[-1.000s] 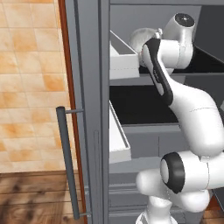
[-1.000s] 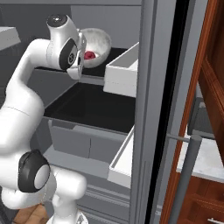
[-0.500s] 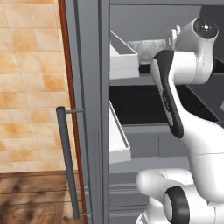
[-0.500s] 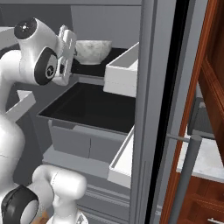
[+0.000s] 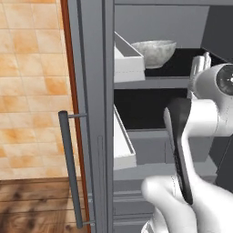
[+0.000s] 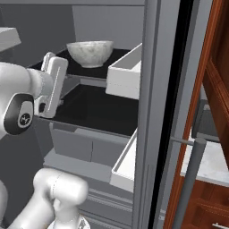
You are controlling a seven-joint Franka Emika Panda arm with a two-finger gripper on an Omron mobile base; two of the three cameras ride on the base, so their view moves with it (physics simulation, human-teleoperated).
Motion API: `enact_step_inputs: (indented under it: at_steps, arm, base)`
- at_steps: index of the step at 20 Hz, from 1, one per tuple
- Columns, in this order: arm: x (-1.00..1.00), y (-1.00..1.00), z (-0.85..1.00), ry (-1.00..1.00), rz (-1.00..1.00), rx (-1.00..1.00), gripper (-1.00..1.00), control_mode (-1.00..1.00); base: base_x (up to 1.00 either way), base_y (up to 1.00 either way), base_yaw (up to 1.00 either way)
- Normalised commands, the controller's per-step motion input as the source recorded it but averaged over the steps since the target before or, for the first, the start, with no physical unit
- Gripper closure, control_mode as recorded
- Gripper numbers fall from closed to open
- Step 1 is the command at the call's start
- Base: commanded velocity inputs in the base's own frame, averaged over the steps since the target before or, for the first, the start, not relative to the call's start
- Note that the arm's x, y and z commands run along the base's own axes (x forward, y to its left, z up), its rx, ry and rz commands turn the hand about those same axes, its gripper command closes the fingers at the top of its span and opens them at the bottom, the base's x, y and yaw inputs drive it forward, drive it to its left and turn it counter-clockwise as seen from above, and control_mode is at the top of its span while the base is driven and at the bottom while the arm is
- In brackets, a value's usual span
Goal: Move the cup from next to the sink to the open cabinet. Then, move the bowl with the apple to the fridge to clear the area for faucet cleaning.
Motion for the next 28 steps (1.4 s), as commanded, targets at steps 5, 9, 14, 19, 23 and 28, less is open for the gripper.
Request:
enact_step_inputs:
  at_steps: [5,9,14,19,23,28]
  arm:
    - [-0.6,-0.04,-0.42,0.04,-0.12,0.09,-1.0,1.0]
    - [0.0,0.0,0.0,0.0,0.0,0.0,-1.0,1.0]
    - [0.0,0.0,0.0,0.0,0.0,0.0,-1.0,1.0]
    - [0.0,0.0,0.0,0.0,0.0,0.0,-1.0,1.0]
    - [0.0,0.0,0.0,0.0,0.0,0.0,-1.0,1.0]
    - [0.0,0.0,0.0,0.0,0.0,0.0,-1.0,1.0]
  base:
    - [-0.4,0.0,-0.1]
    - [-1.0,0.0,-0.3]
    - [-0.83,0.07,-0.74]
    - [-0.69,0.02,-0.84]
    - [-0.66,0.0,-0.86]
    - [-0.35,0.0,-0.94]
